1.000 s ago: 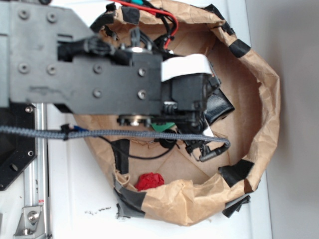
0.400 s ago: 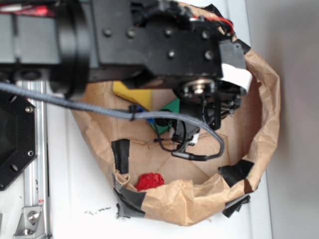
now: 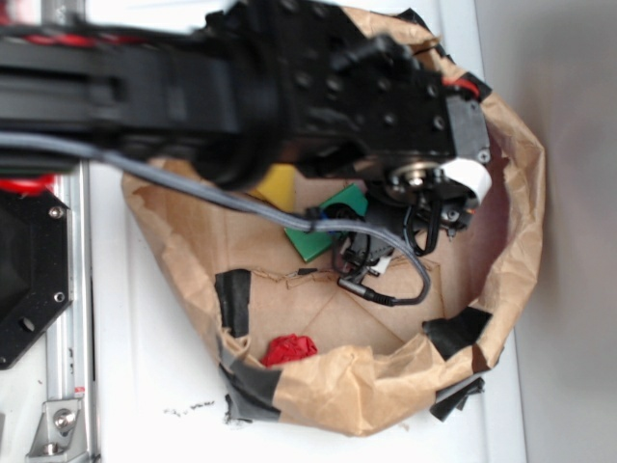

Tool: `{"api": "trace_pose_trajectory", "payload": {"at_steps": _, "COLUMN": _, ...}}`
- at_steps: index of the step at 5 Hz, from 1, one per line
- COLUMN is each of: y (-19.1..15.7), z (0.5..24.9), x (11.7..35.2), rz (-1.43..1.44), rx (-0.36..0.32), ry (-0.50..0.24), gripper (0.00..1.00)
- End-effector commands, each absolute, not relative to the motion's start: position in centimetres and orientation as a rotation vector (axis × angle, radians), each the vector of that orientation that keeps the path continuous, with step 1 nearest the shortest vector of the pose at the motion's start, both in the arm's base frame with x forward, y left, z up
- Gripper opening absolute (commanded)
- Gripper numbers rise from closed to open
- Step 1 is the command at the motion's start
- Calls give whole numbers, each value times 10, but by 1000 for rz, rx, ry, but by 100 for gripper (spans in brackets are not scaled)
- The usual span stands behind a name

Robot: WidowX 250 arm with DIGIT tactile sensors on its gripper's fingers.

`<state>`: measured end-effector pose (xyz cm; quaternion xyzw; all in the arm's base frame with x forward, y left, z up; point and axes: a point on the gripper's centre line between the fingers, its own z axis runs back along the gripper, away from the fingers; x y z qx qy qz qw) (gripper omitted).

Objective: Grab the black box.

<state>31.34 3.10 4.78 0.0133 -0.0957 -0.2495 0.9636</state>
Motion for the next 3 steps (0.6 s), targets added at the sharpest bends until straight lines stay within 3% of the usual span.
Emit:
{"api": "trace_pose_trajectory", "payload": {"at_steps": 1, "y": 50, "z": 23, "x": 352, "rz": -734, "rx": 14, "ry": -269, "gripper": 100}}
{"api": "trace_pose_trajectory", "payload": {"at_steps": 2, "y": 51, "z": 10, "x": 354, "rz": -772, "rx": -24, "ry": -249, "gripper": 100}}
{"api": "trace_pose_trajectory", "payload": {"at_steps": 3, "y": 42, "z": 29, "x": 344, "rz": -731, "rx": -97, "ry": -254, "gripper": 0}}
